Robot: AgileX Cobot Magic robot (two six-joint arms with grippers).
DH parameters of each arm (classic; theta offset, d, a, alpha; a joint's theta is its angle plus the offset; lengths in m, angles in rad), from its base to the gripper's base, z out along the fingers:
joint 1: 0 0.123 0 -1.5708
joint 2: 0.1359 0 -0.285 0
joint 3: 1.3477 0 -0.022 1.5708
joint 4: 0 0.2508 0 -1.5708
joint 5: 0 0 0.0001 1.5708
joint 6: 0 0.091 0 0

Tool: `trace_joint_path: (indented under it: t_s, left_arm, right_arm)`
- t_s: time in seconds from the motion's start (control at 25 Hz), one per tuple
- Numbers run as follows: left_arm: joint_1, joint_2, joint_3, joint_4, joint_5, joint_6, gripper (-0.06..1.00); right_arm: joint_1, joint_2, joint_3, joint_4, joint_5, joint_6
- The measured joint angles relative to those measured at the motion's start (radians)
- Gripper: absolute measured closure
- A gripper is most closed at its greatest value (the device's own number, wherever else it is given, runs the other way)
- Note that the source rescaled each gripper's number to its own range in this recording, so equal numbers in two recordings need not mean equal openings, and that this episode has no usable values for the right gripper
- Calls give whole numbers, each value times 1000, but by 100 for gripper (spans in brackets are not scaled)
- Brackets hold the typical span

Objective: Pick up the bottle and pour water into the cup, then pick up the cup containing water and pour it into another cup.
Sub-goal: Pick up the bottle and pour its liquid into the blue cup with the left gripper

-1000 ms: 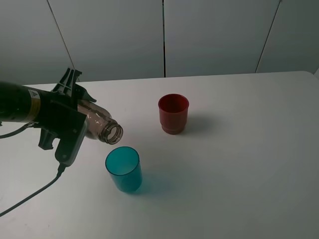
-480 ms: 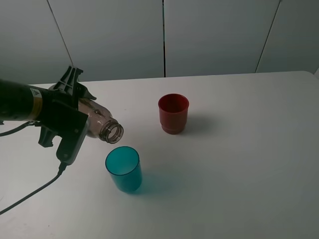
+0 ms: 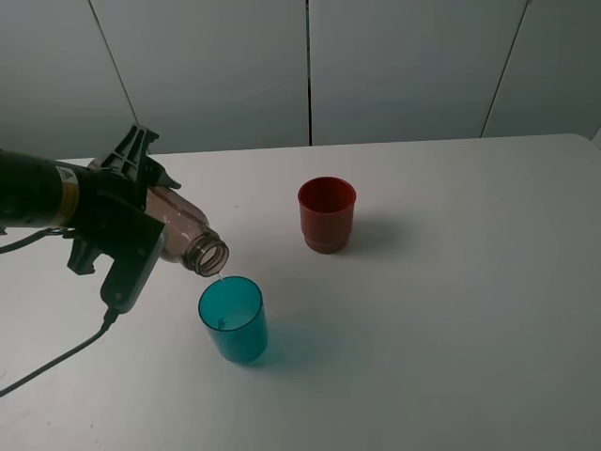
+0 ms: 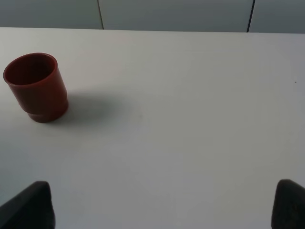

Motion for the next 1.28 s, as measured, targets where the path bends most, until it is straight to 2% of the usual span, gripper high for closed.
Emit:
trace_joint_path:
  t_s: [0.76, 1.28]
  left_arm:
    - [-4, 0, 0, 2, 2, 126, 63]
    - [-4, 0, 0, 2, -8, 140, 63]
  right_arm:
    - [0, 0, 0, 0, 0, 0]
    - [0, 0, 0, 0, 0, 2]
